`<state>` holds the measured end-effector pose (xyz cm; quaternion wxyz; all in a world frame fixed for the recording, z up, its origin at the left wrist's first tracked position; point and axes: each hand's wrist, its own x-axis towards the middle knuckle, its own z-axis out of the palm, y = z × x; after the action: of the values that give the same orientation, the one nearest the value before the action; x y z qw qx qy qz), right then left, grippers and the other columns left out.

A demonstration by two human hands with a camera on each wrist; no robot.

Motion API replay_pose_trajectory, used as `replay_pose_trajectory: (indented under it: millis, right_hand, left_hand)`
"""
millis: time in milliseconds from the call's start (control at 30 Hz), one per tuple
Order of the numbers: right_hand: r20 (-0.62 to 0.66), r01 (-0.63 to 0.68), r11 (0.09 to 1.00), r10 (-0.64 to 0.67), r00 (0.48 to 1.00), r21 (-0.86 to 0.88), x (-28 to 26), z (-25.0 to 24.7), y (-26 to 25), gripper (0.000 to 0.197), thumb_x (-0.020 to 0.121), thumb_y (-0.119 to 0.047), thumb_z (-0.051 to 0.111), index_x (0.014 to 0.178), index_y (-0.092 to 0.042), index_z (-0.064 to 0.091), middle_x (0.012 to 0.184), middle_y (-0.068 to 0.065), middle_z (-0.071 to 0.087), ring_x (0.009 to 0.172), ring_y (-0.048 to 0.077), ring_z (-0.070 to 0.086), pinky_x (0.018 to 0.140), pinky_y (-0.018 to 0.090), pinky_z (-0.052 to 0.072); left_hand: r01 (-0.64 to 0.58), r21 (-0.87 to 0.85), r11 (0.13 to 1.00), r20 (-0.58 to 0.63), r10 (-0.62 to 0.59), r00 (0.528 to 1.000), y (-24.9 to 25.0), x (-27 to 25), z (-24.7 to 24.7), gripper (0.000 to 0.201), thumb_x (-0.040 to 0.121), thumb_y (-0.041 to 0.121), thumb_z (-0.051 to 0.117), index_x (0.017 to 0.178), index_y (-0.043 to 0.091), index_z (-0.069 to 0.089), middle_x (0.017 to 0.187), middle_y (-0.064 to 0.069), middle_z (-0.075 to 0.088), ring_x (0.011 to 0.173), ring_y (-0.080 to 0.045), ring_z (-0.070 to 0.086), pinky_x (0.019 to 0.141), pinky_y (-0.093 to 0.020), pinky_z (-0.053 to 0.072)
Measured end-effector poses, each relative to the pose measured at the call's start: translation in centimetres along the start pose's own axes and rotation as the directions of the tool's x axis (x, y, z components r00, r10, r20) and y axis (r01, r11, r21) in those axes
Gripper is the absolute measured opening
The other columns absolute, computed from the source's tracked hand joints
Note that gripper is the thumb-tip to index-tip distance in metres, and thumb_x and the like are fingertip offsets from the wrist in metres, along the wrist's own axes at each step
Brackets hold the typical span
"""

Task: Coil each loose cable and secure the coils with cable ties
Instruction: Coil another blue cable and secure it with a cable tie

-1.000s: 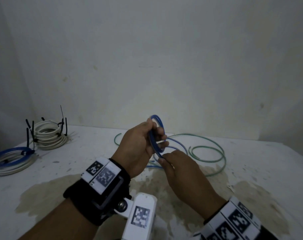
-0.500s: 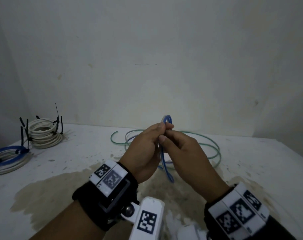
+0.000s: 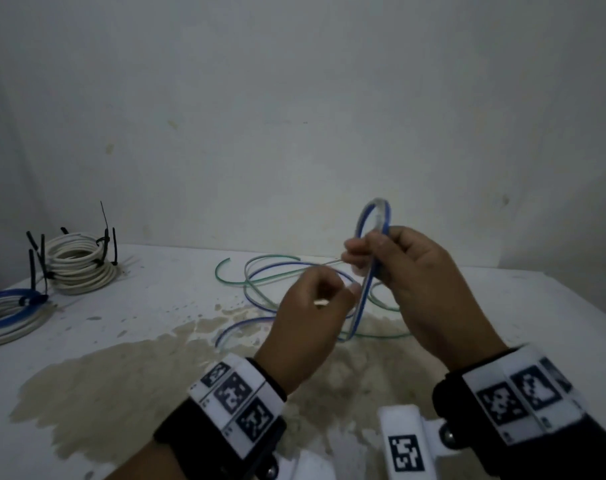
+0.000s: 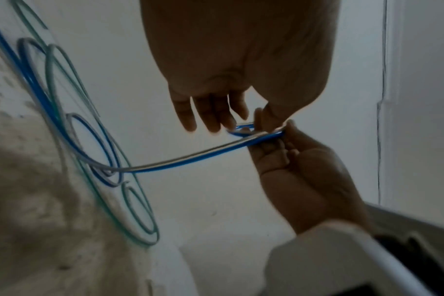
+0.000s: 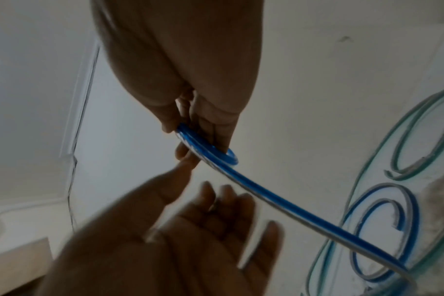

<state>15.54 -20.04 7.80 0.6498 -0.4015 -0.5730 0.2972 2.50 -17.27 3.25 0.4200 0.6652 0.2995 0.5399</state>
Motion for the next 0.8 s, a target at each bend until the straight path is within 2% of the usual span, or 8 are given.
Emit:
replay_pose_trajectory:
  millis: [133,233,300,433,500,567,667,800]
  right_hand:
    - [-0.030,-0.024,0.963,0.033,0.999,0.269,0.3,-0.6,-0.1,0.020,0.096,-0.017,0.046,0.086,-0.009,0.062,0.078,0.002,0.071,0.077,0.019,0.067,0.079,0.032,0.053]
    - [-0.061,-0.002,0.911,0.030,0.998,0.412,0.0,-1.1,-0.3,0.017,0.091,-0.019,0.046,0.083,-0.008,0.056,0.067,-0.002,0.062,0.061,0.013,0.059,0.073,0.027,0.053]
    - [-0.090,0.000,0.877,0.049,0.995,0.480,-0.2,-1.6,-0.2,0.018,0.096,-0.015,0.041,0.085,-0.008,0.054,0.065,-0.003,0.057,0.056,0.011,0.053,0.071,0.027,0.053]
    - [-0.121,-0.019,0.807,0.112,0.986,0.590,-0.6,-2.5,0.9,0.020,0.099,-0.014,0.035,0.091,-0.008,0.053,0.065,-0.003,0.052,0.054,0.010,0.047,0.066,0.027,0.052]
    - [-0.124,-0.039,0.785,0.146,0.982,0.618,-0.9,-2.8,1.6,0.020,0.098,-0.015,0.036,0.091,-0.007,0.053,0.064,-0.003,0.050,0.052,0.010,0.043,0.062,0.025,0.051]
    - [-0.106,-0.071,0.772,0.176,0.979,0.631,-1.4,-2.9,2.1,0.021,0.098,-0.016,0.035,0.092,-0.006,0.053,0.062,-0.003,0.048,0.051,0.010,0.040,0.058,0.024,0.048]
    - [-0.057,-0.135,0.766,0.219,0.974,0.629,-2.2,-2.7,3.2,0.024,0.099,-0.015,0.034,0.093,-0.005,0.055,0.061,-0.002,0.047,0.048,0.009,0.038,0.055,0.024,0.047]
    - [-0.001,-0.206,0.761,0.262,0.965,0.616,-3.2,-2.2,4.5,0.022,0.087,-0.018,0.044,0.094,-0.002,0.058,0.060,-0.002,0.047,0.045,0.008,0.038,0.051,0.025,0.047]
  left_hand:
    - [-0.128,0.370,0.920,0.287,0.018,0.958,-1.5,-0.9,1.1,0.021,0.090,0.044,0.057,0.097,0.025,0.062,0.093,0.010,0.065,0.090,-0.005,0.060,0.084,-0.027,0.049]
    - [-0.246,0.519,0.818,0.244,0.134,0.961,-2.5,-0.3,1.3,0.034,0.093,0.038,0.050,0.086,0.010,0.068,0.083,-0.008,0.060,0.083,-0.021,0.054,0.077,-0.039,0.045]
    - [-0.256,0.667,0.700,0.205,0.158,0.966,-2.7,0.4,0.9,0.041,0.087,0.049,0.049,0.085,0.016,0.073,0.075,-0.003,0.049,0.079,-0.020,0.047,0.070,-0.035,0.040]
    - [-0.028,0.754,0.657,0.185,-0.170,0.968,-2.7,1.2,-0.1,0.034,0.092,0.044,0.055,0.096,0.017,0.074,0.085,0.003,0.065,0.073,-0.008,0.054,0.070,-0.020,0.041]
    - [0.301,0.444,0.844,0.142,-0.398,0.906,-2.7,1.3,-0.1,0.020,0.095,0.022,0.056,0.098,0.009,0.070,0.078,-0.001,0.064,0.065,-0.013,0.056,0.064,-0.024,0.048]
    - [0.602,-0.068,0.796,0.151,-0.588,0.795,-2.6,1.2,0.1,0.016,0.094,0.009,0.051,0.099,0.003,0.065,0.083,-0.011,0.064,0.069,-0.022,0.062,0.064,-0.032,0.055]
    - [0.543,-0.457,0.705,0.031,-0.597,0.802,-3.5,1.8,0.2,0.010,0.097,0.009,0.050,0.093,0.002,0.057,0.080,-0.014,0.063,0.067,-0.021,0.064,0.063,-0.032,0.058]
    - [0.456,-0.621,0.637,-0.082,-0.632,0.771,-4.5,2.7,0.3,0.015,0.098,0.005,0.047,0.087,0.002,0.055,0.076,-0.009,0.058,0.063,-0.017,0.057,0.054,-0.028,0.054]
